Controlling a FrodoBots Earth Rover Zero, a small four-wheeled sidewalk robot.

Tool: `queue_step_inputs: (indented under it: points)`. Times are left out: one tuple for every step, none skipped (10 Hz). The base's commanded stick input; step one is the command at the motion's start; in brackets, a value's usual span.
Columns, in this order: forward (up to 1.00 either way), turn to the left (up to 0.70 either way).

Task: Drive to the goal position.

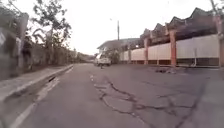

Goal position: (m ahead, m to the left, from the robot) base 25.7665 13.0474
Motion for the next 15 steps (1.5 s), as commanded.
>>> queue_step_inputs:
  points:
    - [1.0,0.0]
    - [1.0,0.0]
    - [1.0,0.0]
    - [1.0,0.0]
    - [1.0,0.0]
    - [1.0,0.0]
    - [1.0,0.0]
    - [1.0,0.0]
    - [1.0,0.0]
    - [1.0,0.0]
    - [1.0,0.0]
    - [1.0,0.0]
    - [1.0,0.0]
    - [1.0,0.0]
    - [1.0,0.0]
